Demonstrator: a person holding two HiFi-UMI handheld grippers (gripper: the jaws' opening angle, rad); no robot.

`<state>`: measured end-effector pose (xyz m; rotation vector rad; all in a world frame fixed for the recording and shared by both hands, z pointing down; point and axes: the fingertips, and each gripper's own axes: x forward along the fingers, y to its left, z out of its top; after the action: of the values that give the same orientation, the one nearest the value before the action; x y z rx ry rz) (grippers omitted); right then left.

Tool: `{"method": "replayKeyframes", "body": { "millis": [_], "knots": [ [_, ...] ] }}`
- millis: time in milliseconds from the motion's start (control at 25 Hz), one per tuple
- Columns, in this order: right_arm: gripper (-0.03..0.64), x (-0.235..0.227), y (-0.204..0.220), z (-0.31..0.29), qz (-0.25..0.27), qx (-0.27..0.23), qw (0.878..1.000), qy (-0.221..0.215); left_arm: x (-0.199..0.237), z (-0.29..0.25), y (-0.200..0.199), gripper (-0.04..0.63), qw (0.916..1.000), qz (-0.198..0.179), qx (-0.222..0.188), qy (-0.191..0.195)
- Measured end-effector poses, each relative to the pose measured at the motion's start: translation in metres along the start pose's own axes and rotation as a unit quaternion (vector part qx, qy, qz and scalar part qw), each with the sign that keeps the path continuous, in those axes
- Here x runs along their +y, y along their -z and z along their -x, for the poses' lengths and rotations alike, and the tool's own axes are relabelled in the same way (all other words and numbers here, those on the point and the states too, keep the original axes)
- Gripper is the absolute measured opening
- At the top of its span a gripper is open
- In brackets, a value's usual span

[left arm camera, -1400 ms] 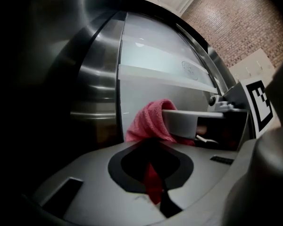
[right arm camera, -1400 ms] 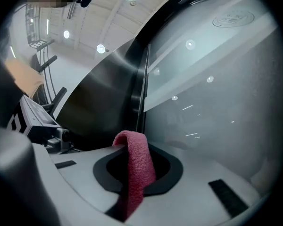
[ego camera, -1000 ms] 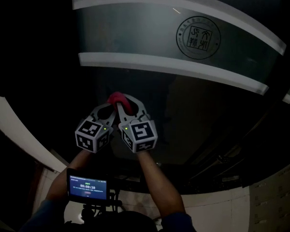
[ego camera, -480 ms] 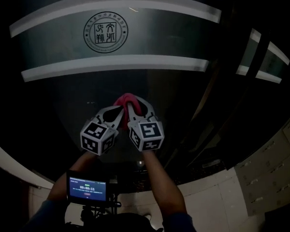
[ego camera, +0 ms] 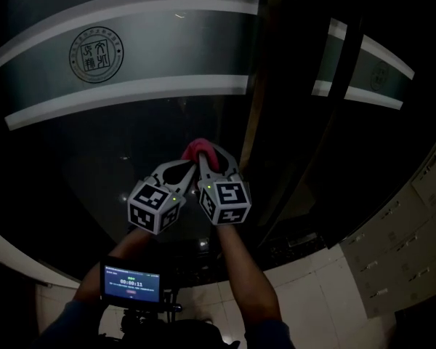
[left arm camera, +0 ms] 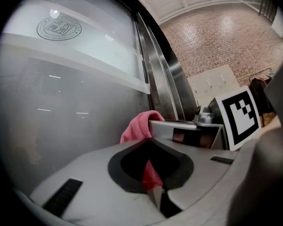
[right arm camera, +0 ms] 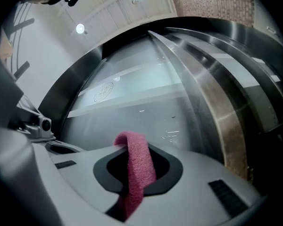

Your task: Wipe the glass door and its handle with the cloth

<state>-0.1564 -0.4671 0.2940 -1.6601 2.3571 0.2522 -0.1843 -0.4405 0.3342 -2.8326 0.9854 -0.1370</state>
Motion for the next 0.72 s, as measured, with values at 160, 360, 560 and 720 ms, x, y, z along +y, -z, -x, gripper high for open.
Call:
{"method": "replayKeyframes", "body": {
  "millis": [160,360,560,720],
  "knots": [
    [0.028,0.008,-0.008,0.016,0.013,-0.003,1.0,0.002,-0.009,0.009,-0.003,0.009,1.0,0.001,0.0,0.005],
    [0.028,0.042,-0.015,0.048,0.037,-0.005,0.999,0.022,-0.014,0.045,-0.002,0.009,0.9997,0.005,-0.014,0.017],
    [0.028,0.084,-0.014,0.105,0.05,-0.005,0.998,0.05,-0.04,0.094,0.01,0.009,0.9986,0.009,-0.034,0.04],
    [0.028,0.107,-0.005,0.153,0.034,0.003,0.996,0.086,-0.08,0.122,0.024,0.009,0.996,0.011,-0.035,0.081]
  ]
}}
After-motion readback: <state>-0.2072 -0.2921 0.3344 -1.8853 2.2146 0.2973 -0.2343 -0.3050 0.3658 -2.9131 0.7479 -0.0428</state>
